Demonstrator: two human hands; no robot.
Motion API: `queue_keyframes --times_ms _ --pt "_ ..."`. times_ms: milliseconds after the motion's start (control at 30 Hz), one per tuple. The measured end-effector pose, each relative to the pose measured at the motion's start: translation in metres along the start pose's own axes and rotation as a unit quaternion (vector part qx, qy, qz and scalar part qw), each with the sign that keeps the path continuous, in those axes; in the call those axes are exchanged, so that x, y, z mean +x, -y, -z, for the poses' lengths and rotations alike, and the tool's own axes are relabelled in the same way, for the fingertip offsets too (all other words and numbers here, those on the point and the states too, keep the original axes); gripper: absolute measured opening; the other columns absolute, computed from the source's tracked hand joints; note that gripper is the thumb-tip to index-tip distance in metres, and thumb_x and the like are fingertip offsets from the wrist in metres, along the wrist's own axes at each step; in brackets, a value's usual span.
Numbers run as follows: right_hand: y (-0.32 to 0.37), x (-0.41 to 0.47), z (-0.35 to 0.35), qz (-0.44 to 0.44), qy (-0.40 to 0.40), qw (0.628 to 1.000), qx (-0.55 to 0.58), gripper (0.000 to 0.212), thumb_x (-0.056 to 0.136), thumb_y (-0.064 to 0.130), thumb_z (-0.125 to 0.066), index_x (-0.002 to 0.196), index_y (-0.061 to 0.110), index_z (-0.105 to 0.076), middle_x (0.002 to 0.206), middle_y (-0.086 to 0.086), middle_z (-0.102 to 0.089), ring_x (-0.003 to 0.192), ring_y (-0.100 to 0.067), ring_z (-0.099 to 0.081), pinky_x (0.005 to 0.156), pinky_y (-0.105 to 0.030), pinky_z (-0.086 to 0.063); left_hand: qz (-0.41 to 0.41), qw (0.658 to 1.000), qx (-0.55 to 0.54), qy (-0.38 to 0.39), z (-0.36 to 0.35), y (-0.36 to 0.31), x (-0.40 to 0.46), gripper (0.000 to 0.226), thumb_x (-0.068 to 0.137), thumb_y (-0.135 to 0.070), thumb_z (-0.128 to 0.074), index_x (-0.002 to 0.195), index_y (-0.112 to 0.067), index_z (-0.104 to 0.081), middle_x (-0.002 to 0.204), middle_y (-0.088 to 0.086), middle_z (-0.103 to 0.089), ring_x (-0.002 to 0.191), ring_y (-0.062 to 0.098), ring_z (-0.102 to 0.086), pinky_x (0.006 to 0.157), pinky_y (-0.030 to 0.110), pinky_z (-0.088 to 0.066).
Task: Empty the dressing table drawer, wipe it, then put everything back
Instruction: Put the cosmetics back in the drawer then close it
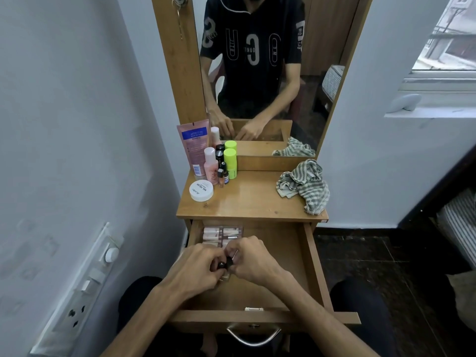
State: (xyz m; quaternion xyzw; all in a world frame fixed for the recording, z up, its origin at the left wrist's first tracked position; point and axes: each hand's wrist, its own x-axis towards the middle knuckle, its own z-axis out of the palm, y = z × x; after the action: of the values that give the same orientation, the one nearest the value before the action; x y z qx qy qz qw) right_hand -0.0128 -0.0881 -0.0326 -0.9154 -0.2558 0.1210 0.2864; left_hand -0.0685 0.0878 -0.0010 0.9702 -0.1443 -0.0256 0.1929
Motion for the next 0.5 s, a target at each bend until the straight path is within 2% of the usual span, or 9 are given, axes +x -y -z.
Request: queue_keyframes --times_ms 133,167,233,333,433,500 --pt "-0.003 -0.003 0.005 0.009 0.003 1.000 0.019 0.030 0.082 0.014 -0.080 0.110 0.022 -0.078 0.099 0.003 -0.077 0.083 -0.013 -0.074 0.077 -0.029 -0.063 0.006 1.000 0.000 -0.015 -0.002 0.003 -0.002 0.018 0.079 -0.044 -0.075 0.090 -0.030 -0.071 0.076 -0.018 -0.060 0.069 0.000 -0.052 0.062 0.008 -0.036" --pt "-0.002 -0.003 0.011 0.011 -0.002 1.000 0.020 0.033 0.082 0.013 -0.079 0.114 0.022 -0.077 0.101 0.003 -0.077 0.083 -0.012 -0.075 0.078 -0.030 -0.064 0.010 1.000 -0.003 -0.025 -0.001 0.005 -0.002 0.023 0.077 -0.049 -0.073 0.090 -0.031 -0.070 0.077 -0.018 -0.062 0.070 0.000 -0.054 0.065 0.009 -0.040" --pt "0.002 0.001 0.029 0.012 -0.018 0.999 0.026 0.039 0.082 0.008 -0.079 0.119 0.020 -0.076 0.104 0.003 -0.076 0.084 -0.011 -0.074 0.078 -0.030 -0.064 0.020 0.998 -0.013 -0.052 0.003 0.007 0.000 0.027 0.078 -0.056 -0.066 0.092 -0.033 -0.069 0.078 -0.021 -0.063 0.072 -0.001 -0.058 0.071 0.020 -0.053" --pt "0.015 0.022 0.062 0.010 -0.098 0.994 0.038 0.035 0.086 0.011 -0.077 0.121 0.019 -0.075 0.099 0.006 -0.075 0.084 -0.008 -0.072 0.078 -0.033 -0.066 0.037 0.988 -0.025 -0.150 0.020 0.008 0.015 0.020 0.080 -0.046 -0.068 0.095 -0.032 -0.072 0.067 -0.028 -0.055 0.068 0.001 -0.058 0.069 0.032 -0.058" --pt "0.027 0.053 0.090 0.007 -0.213 0.976 0.030 0.032 0.089 0.022 -0.071 0.120 0.028 -0.076 0.082 0.012 -0.074 0.076 -0.010 -0.072 0.075 -0.036 -0.063 0.062 0.970 -0.025 -0.234 0.044 0.005 0.044 0.022 0.087 -0.032 -0.072 0.109 -0.032 -0.074 0.071 -0.015 -0.069 0.071 0.013 -0.066 0.069 0.032 -0.057" --pt "0.035 0.073 0.103 0.016 -0.251 0.968 0.006 0.034 0.090 0.024 -0.066 0.122 0.029 -0.075 0.076 0.009 -0.074 0.077 -0.017 -0.073 0.074 -0.036 -0.060 0.062 0.962 -0.009 -0.267 0.059 0.002 0.070 0.029 0.091 -0.027 -0.069 0.119 -0.029 -0.072 0.078 -0.006 -0.074 0.077 0.023 -0.069 0.071 0.034 -0.053"
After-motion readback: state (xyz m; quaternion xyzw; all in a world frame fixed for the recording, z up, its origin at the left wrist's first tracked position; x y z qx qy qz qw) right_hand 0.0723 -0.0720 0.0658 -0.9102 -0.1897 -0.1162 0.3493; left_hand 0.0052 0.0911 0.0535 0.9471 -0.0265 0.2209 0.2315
